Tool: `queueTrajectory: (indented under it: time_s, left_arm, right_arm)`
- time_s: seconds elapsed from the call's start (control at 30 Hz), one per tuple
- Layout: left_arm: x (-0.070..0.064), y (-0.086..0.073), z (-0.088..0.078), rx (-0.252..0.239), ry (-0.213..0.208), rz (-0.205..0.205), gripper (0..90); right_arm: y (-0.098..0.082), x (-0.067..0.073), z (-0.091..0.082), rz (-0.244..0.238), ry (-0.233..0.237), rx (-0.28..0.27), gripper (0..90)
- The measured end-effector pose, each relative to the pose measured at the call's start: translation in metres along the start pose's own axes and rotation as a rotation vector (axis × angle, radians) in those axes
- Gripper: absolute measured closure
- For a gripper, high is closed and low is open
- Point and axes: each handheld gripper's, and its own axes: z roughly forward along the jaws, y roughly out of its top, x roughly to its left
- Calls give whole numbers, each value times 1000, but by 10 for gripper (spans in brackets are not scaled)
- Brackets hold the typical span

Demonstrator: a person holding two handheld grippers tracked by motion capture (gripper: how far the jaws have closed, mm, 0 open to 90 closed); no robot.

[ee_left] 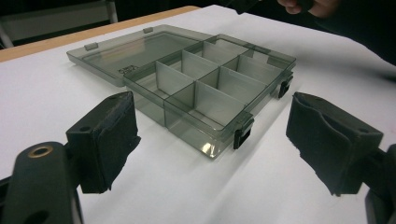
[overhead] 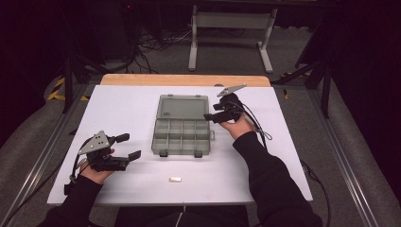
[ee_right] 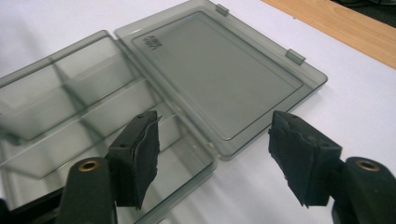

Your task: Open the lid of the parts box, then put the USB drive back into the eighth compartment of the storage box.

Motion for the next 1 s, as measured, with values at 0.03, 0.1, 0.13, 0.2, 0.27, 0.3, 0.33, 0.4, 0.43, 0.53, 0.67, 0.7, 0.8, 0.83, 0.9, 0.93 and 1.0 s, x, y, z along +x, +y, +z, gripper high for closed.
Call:
queueTrajectory:
  time_s: [0.03,0.1,0.13,0.2,0.27,0.3,0.33,0.4,0.43,0.53,0.67,0.7,0.8,0.83,0.9,0.93,1.0]
  left_arm:
    - [0,0,0,0,0,-1,170]
    - [0,1,0,-4,8,1,171]
    - [0,1,0,-7,8,-4,171]
    - [0,1,0,-9,7,-8,172]
    - [1,1,0,-8,7,-4,172]
    - [1,1,0,-7,7,-4,172]
    - [1,1,0,-7,8,-1,172]
    - [1,1,-1,-8,2,-2,171]
    - [1,1,-1,-7,6,3,170]
    - [2,1,-2,-9,6,-6,168]
    - [3,1,-4,-7,12,4,164]
    - [3,0,-5,-10,14,5,163]
    - [2,0,-5,-7,13,1,161]
    - [3,0,-6,-5,16,7,160]
    - [3,0,-6,-5,15,8,159]
    - [3,0,-6,-5,15,7,159]
    - [3,0,-6,-5,16,8,158]
  right_arm:
    - [0,5,-3,-5,-2,6,336]
    - [-1,12,-8,-26,0,3,336]
    - [-1,15,-11,-35,1,-2,335]
    - [-2,21,-15,-45,6,-10,335]
    - [-2,24,-18,-52,11,-12,335]
    - [-3,30,-22,-64,15,-24,335]
    - [-3,32,-23,-69,20,-26,334]
    - [-4,42,-29,-90,38,-37,329]
    - [-4,44,-30,-94,41,-40,328]
    - [-5,55,-35,-124,58,-49,321]
    - [-7,68,-40,-147,80,-50,312]
    - [-7,71,-41,-156,83,-51,311]
    - [-7,82,-45,-185,100,-63,307]
    - [-8,86,-46,-194,105,-67,306]
    - [-8,91,-47,-203,117,-70,306]
    - [-8,93,-47,-207,125,-71,306]
    - [-8,98,-46,-222,133,-63,305]
